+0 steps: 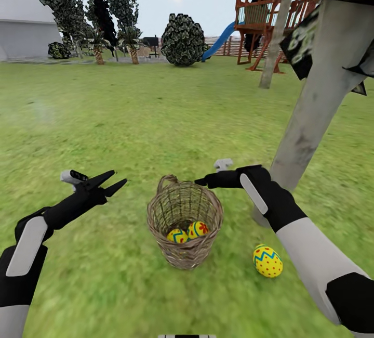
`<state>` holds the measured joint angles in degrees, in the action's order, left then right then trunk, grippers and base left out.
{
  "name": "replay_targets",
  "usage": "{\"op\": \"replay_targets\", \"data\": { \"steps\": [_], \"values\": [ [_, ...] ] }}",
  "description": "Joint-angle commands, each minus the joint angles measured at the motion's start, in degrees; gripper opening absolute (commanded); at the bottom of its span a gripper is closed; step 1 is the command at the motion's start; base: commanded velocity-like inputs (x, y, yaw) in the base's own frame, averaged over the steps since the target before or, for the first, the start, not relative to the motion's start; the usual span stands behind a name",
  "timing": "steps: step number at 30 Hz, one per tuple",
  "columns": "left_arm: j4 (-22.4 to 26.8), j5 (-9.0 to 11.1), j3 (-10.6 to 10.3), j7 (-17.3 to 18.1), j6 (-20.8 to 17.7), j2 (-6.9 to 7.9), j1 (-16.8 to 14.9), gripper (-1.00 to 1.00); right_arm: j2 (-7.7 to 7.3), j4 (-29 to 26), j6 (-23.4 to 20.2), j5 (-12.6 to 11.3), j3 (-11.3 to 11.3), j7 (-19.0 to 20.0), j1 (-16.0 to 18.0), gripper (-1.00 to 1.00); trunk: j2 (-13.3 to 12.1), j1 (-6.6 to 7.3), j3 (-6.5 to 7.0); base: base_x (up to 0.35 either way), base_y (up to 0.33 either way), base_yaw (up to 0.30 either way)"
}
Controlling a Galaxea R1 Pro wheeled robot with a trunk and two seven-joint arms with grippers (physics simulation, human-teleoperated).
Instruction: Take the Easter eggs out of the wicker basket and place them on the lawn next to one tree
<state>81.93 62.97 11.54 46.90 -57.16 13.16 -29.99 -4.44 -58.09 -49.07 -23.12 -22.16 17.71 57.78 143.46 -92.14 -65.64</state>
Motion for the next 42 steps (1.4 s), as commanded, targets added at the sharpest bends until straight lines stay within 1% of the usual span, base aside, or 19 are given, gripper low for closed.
{"op": "replay_targets", "data": {
  "steps": [1, 4, 9, 16, 18, 23, 25, 28, 29, 30, 32, 37, 39, 42],
  "values": [
    [-0.02, -0.04, 0.56, 0.21, -0.18, -0.02, 0.24, 1.00, -0.04, -0.02, -0.23, 0.27, -0.09, 0.03, -0.30, 1.00, 0.02, 0.00, -0.05, 0.025, 0.044, 0.000],
    [-0.02, -0.14, 0.78, 0.21, -0.15, -0.05, 0.34, 1.00, -0.04, 0.03, -0.86, 0.27, -0.14, -0.10, -0.43, 1.00, 0.02, 0.00, -0.05, 0.011, 0.178, 0.000],
    [-0.02, -0.15, 0.81, 0.21, -0.14, -0.11, 0.37, 1.00, -0.04, -0.08, -4.75, 0.35, -0.16, -0.26, -0.47, 1.00, 0.02, 0.00, 0.05, 0.002, 0.306, -0.057],
    [-0.09, -0.06, 0.77, 0.21, -0.14, -0.16, 0.37, 1.00, -0.04, 0.04, -5.37, 0.36, -0.12, -1.20, -0.48, 1.00, 0.02, 0.00, 0.47, 0.000, 0.335, -0.200],
    [-0.10, -0.05, 0.76, 0.21, -0.14, -0.16, 0.37, 1.00, -0.04, 0.11, -5.40, 0.36, -0.14, -1.93, -0.48, 1.00, 0.02, 0.00, 0.60, 0.000, 0.337, -0.218],
    [-0.11, -0.19, 0.76, 0.21, -0.14, -0.11, 0.37, 1.00, 0.08, 2.22, -5.42, 0.28, -0.26, -6.37, -0.64, 1.00, 0.02, 0.00, 0.84, 0.013, 0.163, -0.176],
    [-0.11, -0.24, 0.76, 0.21, -0.14, -0.14, 0.37, 1.00, 0.81, 4.59, -5.42, 0.26, -0.82, -9.82, -0.65, 1.00, 0.02, 0.00, 0.86, 0.018, 0.024, -0.038],
    [-0.11, -0.25, 0.76, 0.21, -0.12, -0.15, 0.37, 1.00, 2.95, 8.71, -5.42, 0.31, -1.93, -14.28, -0.65, 1.00, 0.02, 0.00, 0.87, 0.187, 0.008, -0.013],
    [-0.11, -0.28, 0.76, 0.21, -0.11, -0.15, 0.37, 1.00, 4.07, 9.98, -5.42, 0.33, -2.18, -15.87, -0.65, 1.00, 0.02, 0.00, 0.87, 0.292, 0.002, -0.004],
    [-0.11, -0.29, 0.76, 0.21, -0.12, -0.15, 0.37, 1.00, 4.68, 10.46, -5.45, 0.34, -2.28, -16.56, -0.63, 1.00, 0.02, 0.00, 0.88, 0.306, 0.002, -0.003],
    [-0.11, -0.20, 0.76, 0.21, -0.13, -0.15, 0.37, 1.00, 5.48, 10.99, -5.65, 0.32, -2.38, -17.29, -0.58, 1.00, 0.02, 0.00, 0.88, 0.206, 0.001, -0.001],
    [-0.19, -0.25, 0.69, 0.21, -0.14, -0.15, 0.37, 1.00, 6.97, 13.22, -8.21, 0.27, -2.44, -17.76, -0.49, 1.00, 0.02, 0.00, 0.88, 0.040, 0.000, 0.000],
    [-0.19, -0.25, 0.68, 0.21, -0.14, -0.15, 0.37, 1.00, 7.15, 14.03, -8.35, 0.24, -2.43, -17.78, -0.48, 1.00, 0.02, 0.00, 0.88, 0.006, 0.000, 0.000],
    [-0.63, -0.22, 0.72, 0.21, -0.14, -0.15, 0.44, 1.00, 7.59, 17.21, -8.55, -0.08, -2.37, -17.79, -0.23, 1.00, 0.02, 0.00, 0.88, 0.001, 0.000, 0.000]
  ]
}}
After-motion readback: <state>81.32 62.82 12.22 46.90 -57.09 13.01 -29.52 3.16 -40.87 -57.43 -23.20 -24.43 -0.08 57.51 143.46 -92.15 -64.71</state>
